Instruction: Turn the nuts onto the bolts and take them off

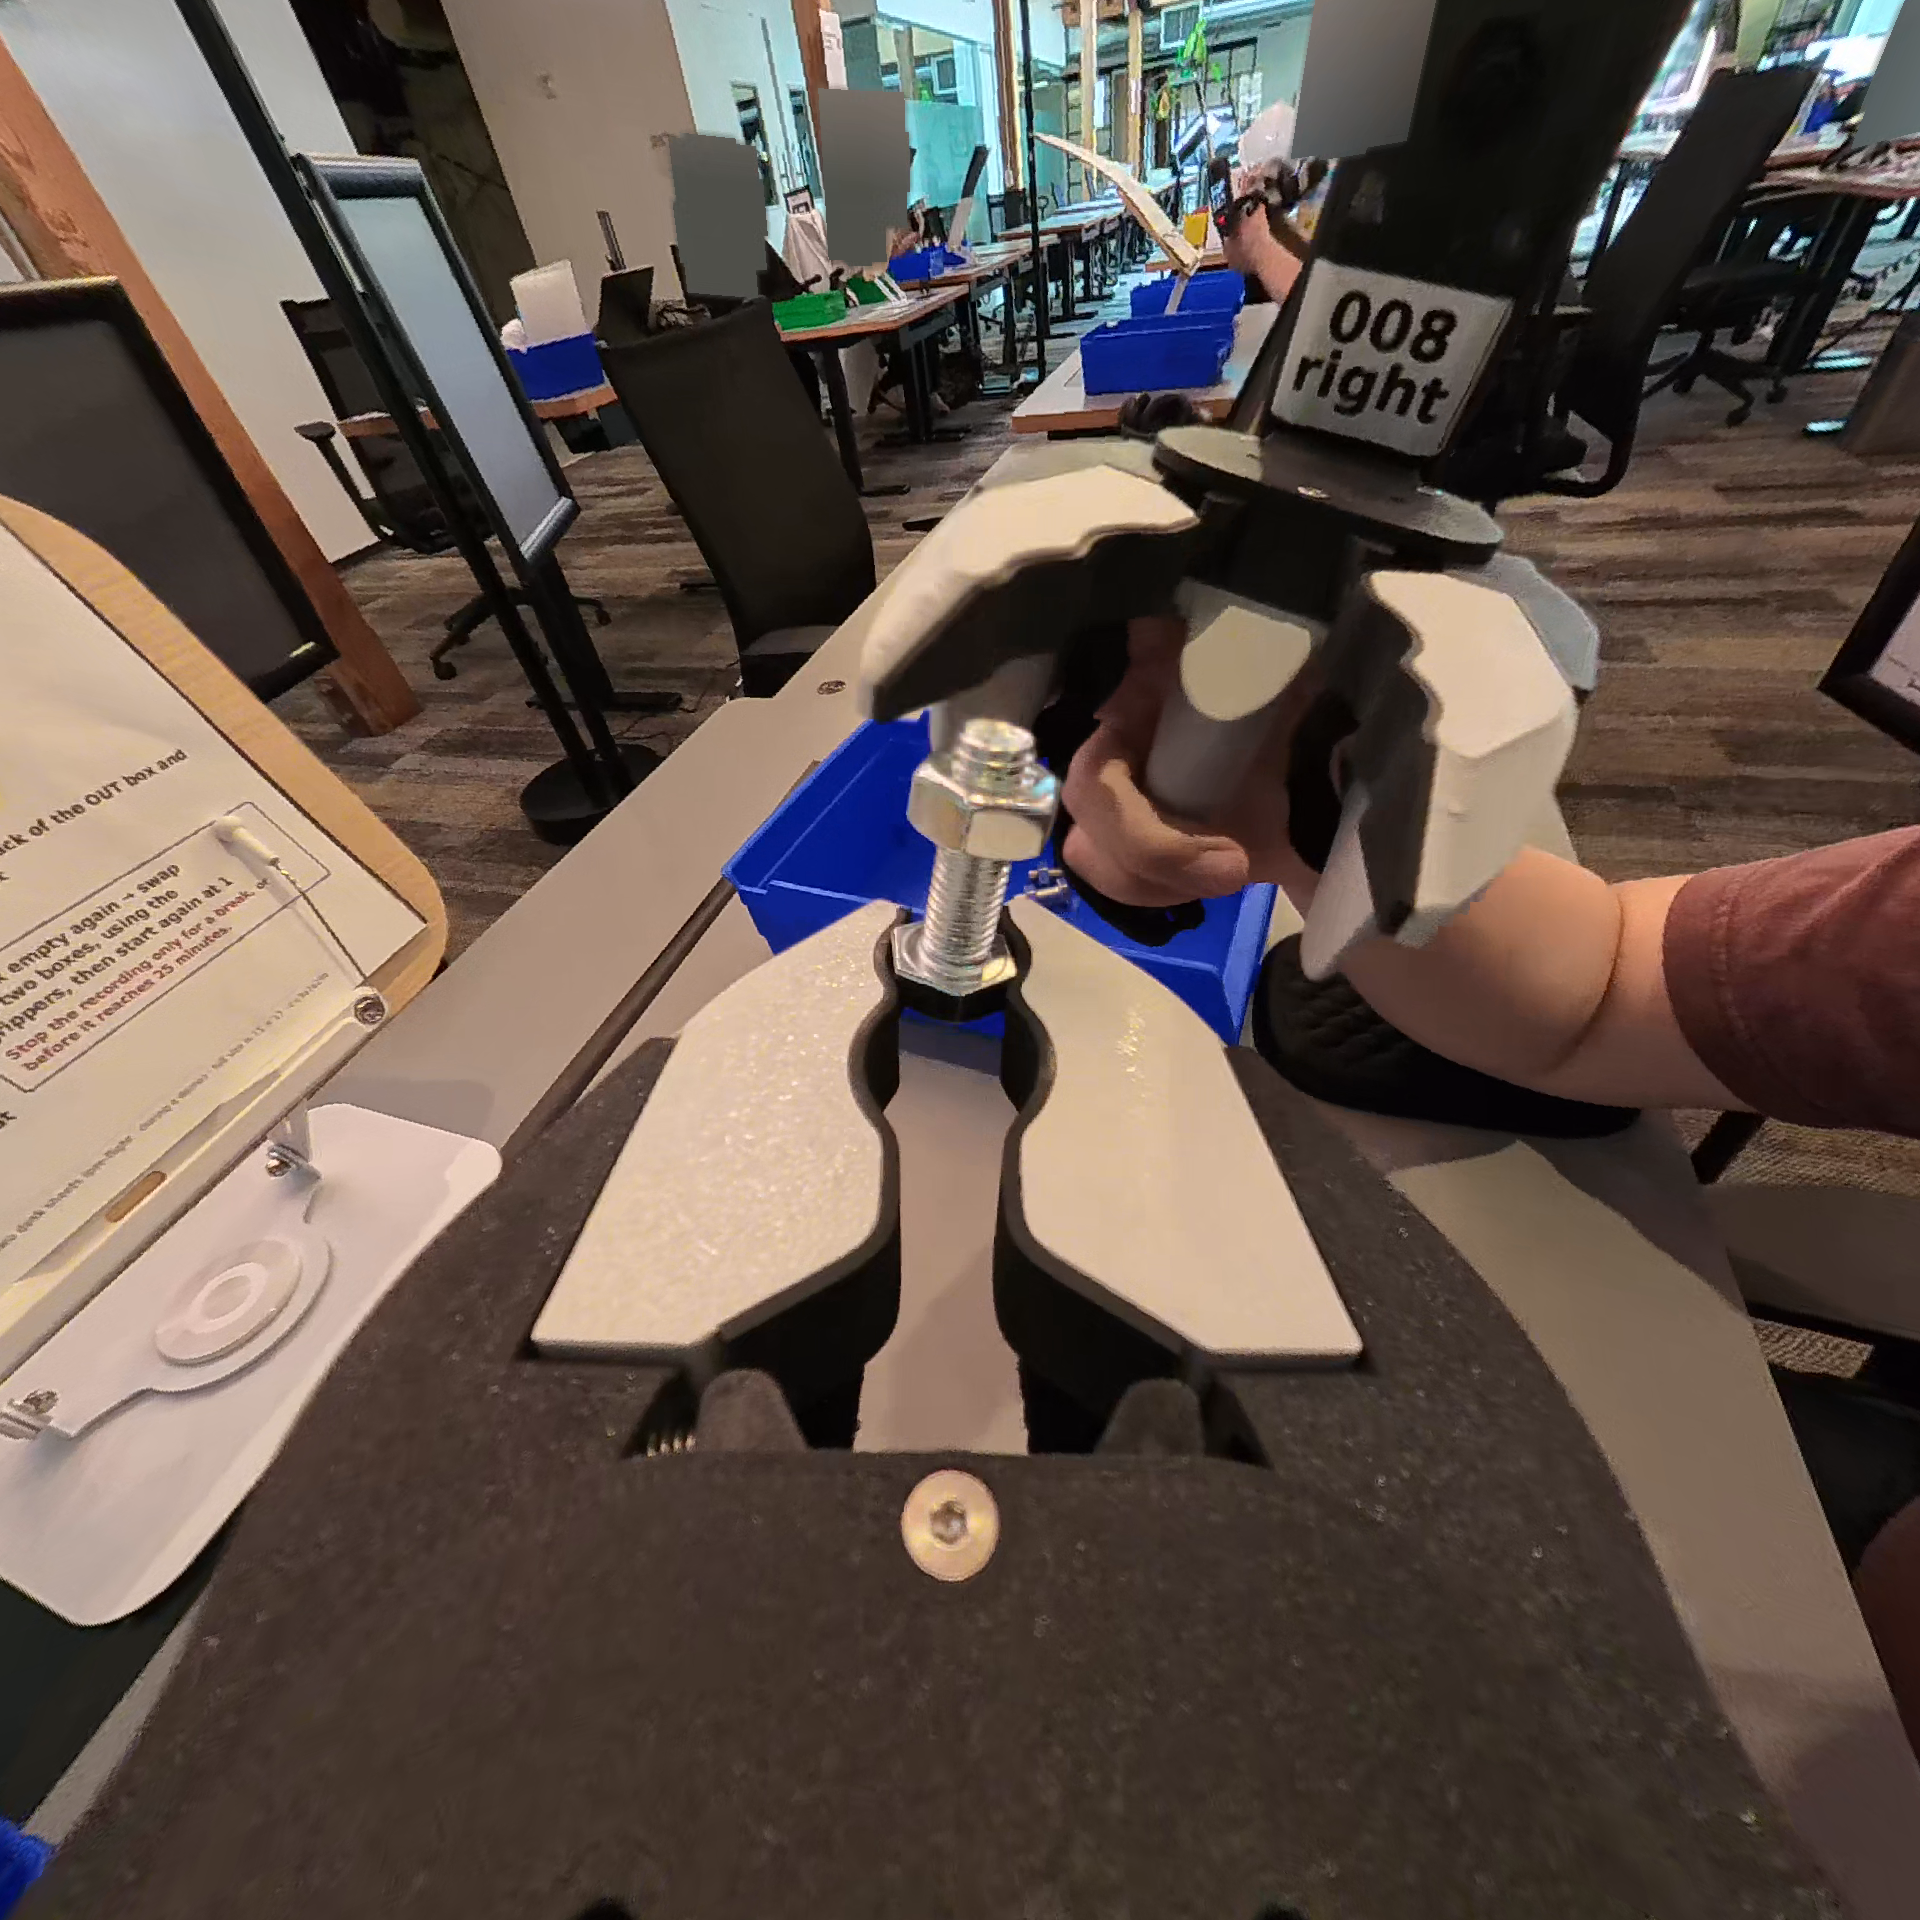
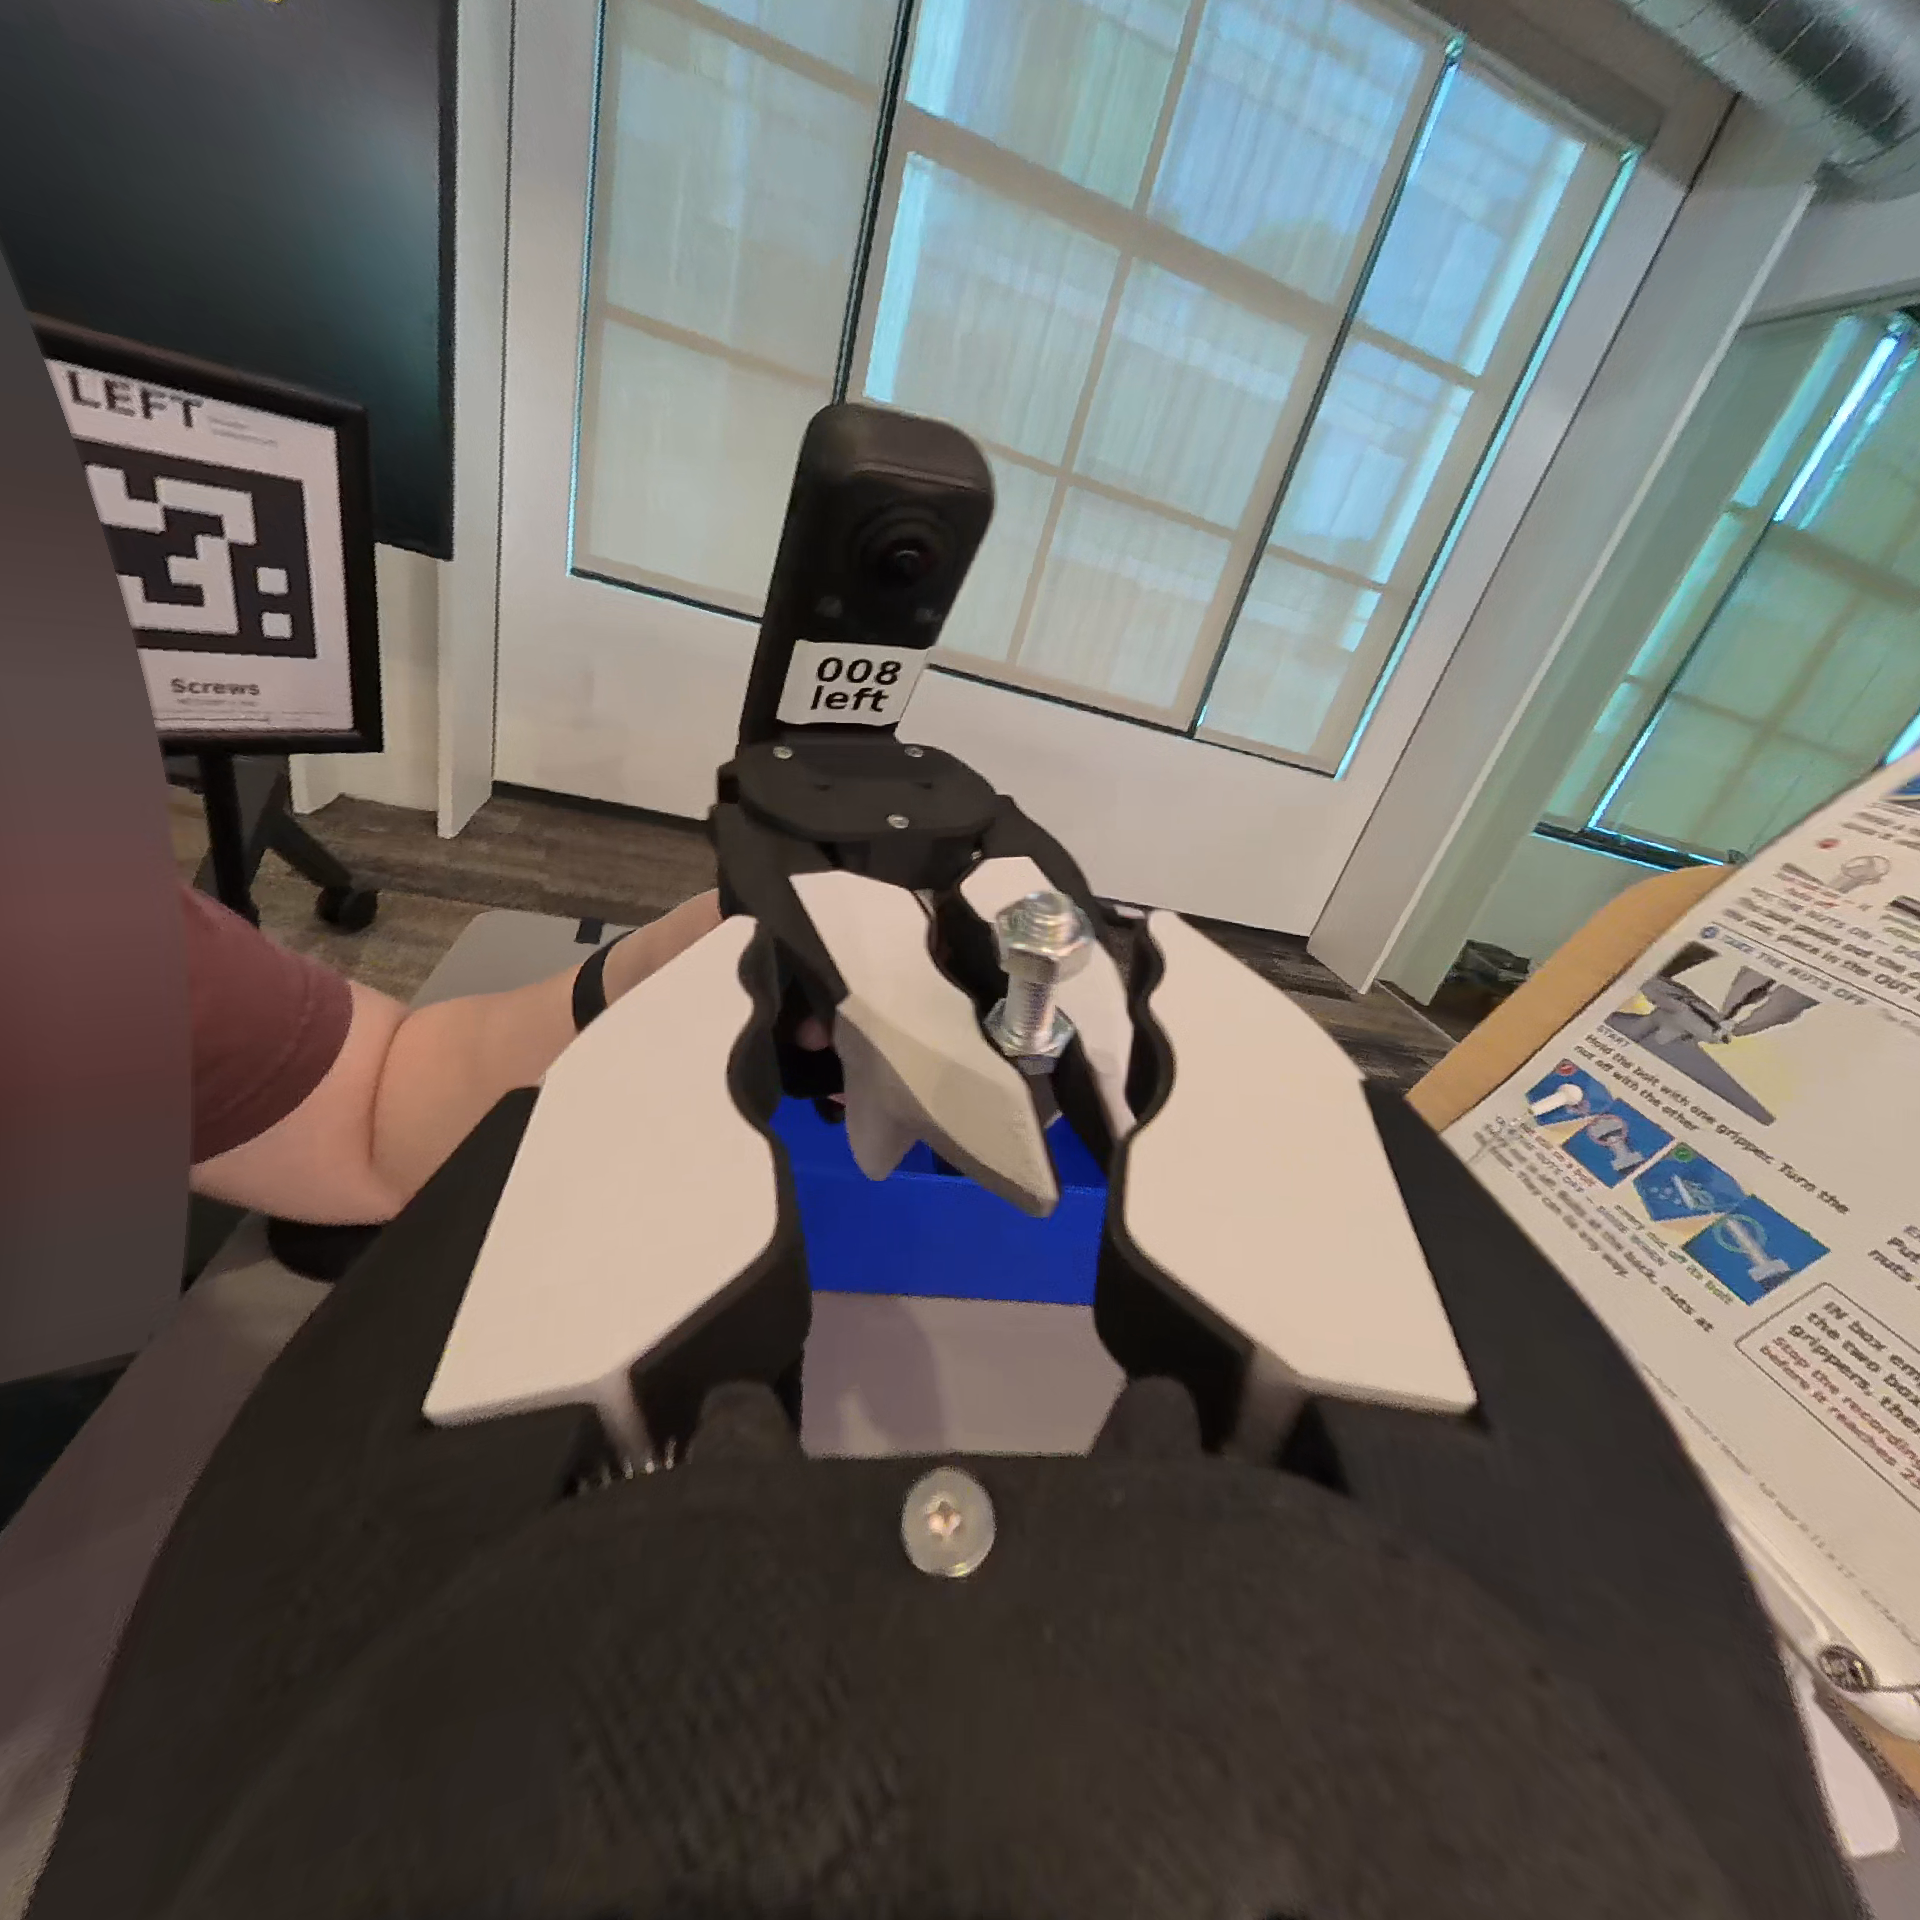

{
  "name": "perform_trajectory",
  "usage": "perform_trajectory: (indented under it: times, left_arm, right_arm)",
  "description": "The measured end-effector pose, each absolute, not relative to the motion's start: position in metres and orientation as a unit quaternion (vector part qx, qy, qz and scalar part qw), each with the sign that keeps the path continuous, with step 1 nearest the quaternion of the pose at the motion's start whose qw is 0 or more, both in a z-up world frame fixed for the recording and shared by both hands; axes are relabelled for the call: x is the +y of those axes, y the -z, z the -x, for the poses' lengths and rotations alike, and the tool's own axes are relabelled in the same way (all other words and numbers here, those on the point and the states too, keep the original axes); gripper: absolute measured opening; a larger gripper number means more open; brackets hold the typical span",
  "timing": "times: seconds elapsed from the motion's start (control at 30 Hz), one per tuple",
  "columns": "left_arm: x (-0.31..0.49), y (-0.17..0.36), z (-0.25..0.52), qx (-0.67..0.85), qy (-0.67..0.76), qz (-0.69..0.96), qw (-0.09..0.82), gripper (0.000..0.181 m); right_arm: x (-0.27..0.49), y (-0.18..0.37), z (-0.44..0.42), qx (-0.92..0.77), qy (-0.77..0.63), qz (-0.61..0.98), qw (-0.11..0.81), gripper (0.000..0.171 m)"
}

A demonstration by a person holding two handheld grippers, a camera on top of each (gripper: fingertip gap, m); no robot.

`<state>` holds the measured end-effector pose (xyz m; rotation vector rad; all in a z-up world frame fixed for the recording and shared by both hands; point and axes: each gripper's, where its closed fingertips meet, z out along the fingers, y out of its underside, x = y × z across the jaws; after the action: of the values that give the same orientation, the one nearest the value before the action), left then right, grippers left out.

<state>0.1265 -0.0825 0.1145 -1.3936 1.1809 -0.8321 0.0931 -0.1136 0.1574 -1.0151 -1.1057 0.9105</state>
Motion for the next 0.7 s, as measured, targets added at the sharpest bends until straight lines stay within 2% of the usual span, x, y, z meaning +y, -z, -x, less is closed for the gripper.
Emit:
perform_trajectory:
  times: [0.07, 0.1, 0.17, 0.23, 0.33, 0.47, 0.5, 0.57, 0.7]
  left_arm:
    - [-0.079, -0.114, -0.127, 0.491, 0.340, 0.589, 0.545, 0.014]
    - [-0.077, -0.114, -0.125, 0.487, 0.339, 0.592, 0.545, 0.014]
    - [-0.070, -0.117, -0.120, 0.470, 0.344, 0.599, 0.549, 0.014]
    - [-0.067, -0.117, -0.116, 0.462, 0.351, 0.604, 0.546, 0.014]
    - [-0.074, -0.115, -0.121, 0.475, 0.361, 0.598, 0.535, 0.014]
    - [-0.077, -0.110, -0.128, 0.488, 0.348, 0.595, 0.535, 0.014]
    - [-0.076, -0.112, -0.127, 0.483, 0.352, 0.596, 0.536, 0.014]
    - [-0.070, -0.115, -0.121, 0.463, 0.362, 0.605, 0.537, 0.014]
    - [-0.070, -0.116, -0.119, 0.457, 0.386, 0.605, 0.526, 0.014]
  right_arm:
    - [-0.118, -0.151, -0.089, -0.504, -0.391, 0.450, 0.625, 0.071]
    - [-0.118, -0.149, -0.089, -0.510, -0.379, 0.455, 0.624, 0.067]
    - [-0.124, -0.149, -0.093, -0.526, -0.378, 0.449, 0.616, 0.043]
    - [-0.126, -0.154, -0.095, -0.514, -0.402, 0.450, 0.610, 0.048]
    - [-0.117, -0.155, -0.092, -0.493, -0.395, 0.459, 0.625, 0.068]
    - [-0.116, -0.146, -0.086, -0.508, -0.371, 0.465, 0.622, 0.075]
    - [-0.117, -0.146, -0.088, -0.514, -0.363, 0.468, 0.620, 0.072]
    - [-0.128, -0.146, -0.093, -0.539, -0.374, 0.459, 0.599, 0.043]
    - [-0.125, -0.159, -0.102, -0.504, -0.397, 0.462, 0.612, 0.037]
